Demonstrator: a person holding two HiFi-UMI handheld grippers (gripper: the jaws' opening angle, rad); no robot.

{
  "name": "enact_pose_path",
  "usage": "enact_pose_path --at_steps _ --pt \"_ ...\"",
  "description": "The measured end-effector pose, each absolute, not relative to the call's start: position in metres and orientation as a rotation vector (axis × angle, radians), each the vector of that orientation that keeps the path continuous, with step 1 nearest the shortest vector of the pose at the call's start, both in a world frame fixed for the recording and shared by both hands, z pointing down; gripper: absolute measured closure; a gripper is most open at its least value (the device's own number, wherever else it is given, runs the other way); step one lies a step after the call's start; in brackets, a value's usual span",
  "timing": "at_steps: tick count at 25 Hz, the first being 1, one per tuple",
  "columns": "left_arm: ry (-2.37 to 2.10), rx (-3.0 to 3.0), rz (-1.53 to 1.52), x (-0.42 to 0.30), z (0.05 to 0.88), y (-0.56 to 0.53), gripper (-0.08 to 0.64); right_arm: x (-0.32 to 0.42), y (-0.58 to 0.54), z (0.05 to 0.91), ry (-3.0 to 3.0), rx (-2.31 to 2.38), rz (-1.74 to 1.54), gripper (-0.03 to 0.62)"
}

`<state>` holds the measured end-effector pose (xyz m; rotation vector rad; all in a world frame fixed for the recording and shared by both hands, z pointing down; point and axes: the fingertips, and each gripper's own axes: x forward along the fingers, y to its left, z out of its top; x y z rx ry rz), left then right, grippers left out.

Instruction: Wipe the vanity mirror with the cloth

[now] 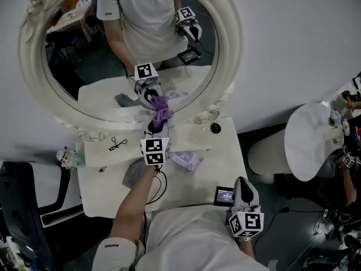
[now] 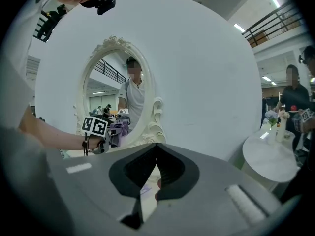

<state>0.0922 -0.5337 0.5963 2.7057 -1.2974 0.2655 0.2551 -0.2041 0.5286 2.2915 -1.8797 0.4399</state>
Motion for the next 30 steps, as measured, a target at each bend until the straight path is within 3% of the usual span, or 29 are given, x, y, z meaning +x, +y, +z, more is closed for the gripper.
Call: enact_pose_path --at_steps 14,30 --pt "-1.497 2.432 0.234 -0.043 0.622 -0.555 0.469 0.202 -0.228 0.526 -1.971 2.204 0.421 0.584" --pt "-1.425 2.582 0.097 -0.119 0.567 -0.523 0.469 0.126 -0.212 0.524 -1.934 2.297 0.471 0.584"
